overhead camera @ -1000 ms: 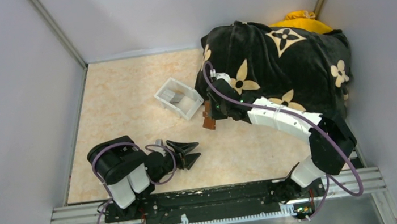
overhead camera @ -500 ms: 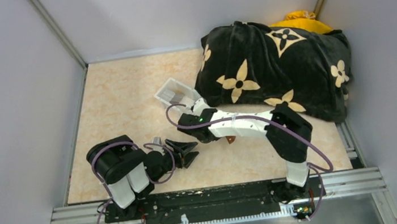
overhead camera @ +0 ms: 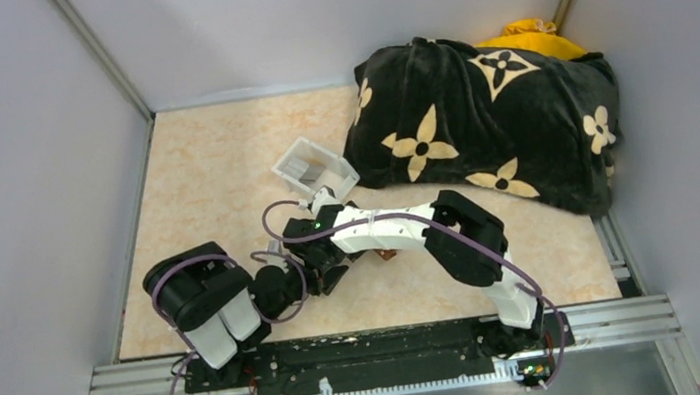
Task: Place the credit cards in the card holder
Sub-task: Turn over the card holder at the center of the board.
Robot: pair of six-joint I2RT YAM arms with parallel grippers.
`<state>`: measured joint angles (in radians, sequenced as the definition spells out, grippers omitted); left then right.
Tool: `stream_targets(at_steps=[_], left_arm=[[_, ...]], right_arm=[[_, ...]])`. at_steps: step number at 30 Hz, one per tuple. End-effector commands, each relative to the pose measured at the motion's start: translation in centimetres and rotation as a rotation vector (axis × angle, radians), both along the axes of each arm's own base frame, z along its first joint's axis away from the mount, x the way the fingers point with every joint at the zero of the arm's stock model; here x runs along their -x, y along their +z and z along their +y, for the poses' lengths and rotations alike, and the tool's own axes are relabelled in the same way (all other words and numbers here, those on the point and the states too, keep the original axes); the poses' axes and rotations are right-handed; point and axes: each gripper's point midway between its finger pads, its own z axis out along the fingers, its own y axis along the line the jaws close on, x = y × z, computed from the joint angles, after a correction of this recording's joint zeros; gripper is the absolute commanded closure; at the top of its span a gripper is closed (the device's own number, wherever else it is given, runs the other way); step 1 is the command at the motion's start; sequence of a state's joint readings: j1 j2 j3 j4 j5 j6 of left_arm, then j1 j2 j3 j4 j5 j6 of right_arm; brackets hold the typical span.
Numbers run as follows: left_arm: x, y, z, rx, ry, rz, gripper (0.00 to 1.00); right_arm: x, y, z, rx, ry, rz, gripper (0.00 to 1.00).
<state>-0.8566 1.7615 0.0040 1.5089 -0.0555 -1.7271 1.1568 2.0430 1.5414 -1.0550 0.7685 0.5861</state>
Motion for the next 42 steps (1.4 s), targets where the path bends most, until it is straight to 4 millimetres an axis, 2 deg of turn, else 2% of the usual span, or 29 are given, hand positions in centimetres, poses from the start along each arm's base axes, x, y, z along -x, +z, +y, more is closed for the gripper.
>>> stream_targets(at_steps=[1,7,10,12,13,15,19,25,29,33,42], left_arm=[[4.2,-2.9,5.1,-0.106,0.003,0.084,0.39],[3.9,-4.0,6.1,-0.168,0.047,0.093,0.39],[2.9,-4.2,6.2,-0.249,0.075,0.079,0.39],[1.9,-3.2,6.5,-0.337,0.098,0.038,0.37],[1.3,-1.7,6.6,-0.351,0.115,-0.011,0.37],[0.9,-1.0,7.2,-0.39,0.132,-0.041,0.38],[1.0,-1.2,6.3,-0.475,0.059,-0.054,0.41],[0.5,-2.2,3.9,-0.571,-0.054,-0.061,0.42],[-0.4,-1.6,3.0,-0.592,-0.068,-0.101,0.43],[-1.3,-0.9,1.9,-0.61,-0.087,-0.131,0.44],[-2.7,-1.0,-0.5,-0.631,-0.127,-0.146,0.43]], right_arm=[[0.0,1.8,3.4,-0.174,0.006,-0.005,0.49],[0.8,3.5,5.0,-0.316,0.034,0.023,0.49],[1.3,4.9,5.4,-0.401,0.048,0.029,0.49],[1.6,5.9,5.6,-0.463,0.058,0.027,0.49],[1.7,6.4,5.7,-0.493,0.063,0.026,0.49],[1.8,7.2,5.9,-0.543,0.069,0.021,0.49],[0.8,7.7,4.4,-0.617,0.044,0.011,0.51],[-1.5,8.5,0.4,-0.669,0.0,-0.044,0.57],[-2.1,8.0,-1.0,-0.69,0.037,-0.027,0.59],[-2.4,6.6,-1.9,-0.686,0.06,0.011,0.6],[-2.6,3.7,-1.7,-0.669,0.099,0.074,0.61]])
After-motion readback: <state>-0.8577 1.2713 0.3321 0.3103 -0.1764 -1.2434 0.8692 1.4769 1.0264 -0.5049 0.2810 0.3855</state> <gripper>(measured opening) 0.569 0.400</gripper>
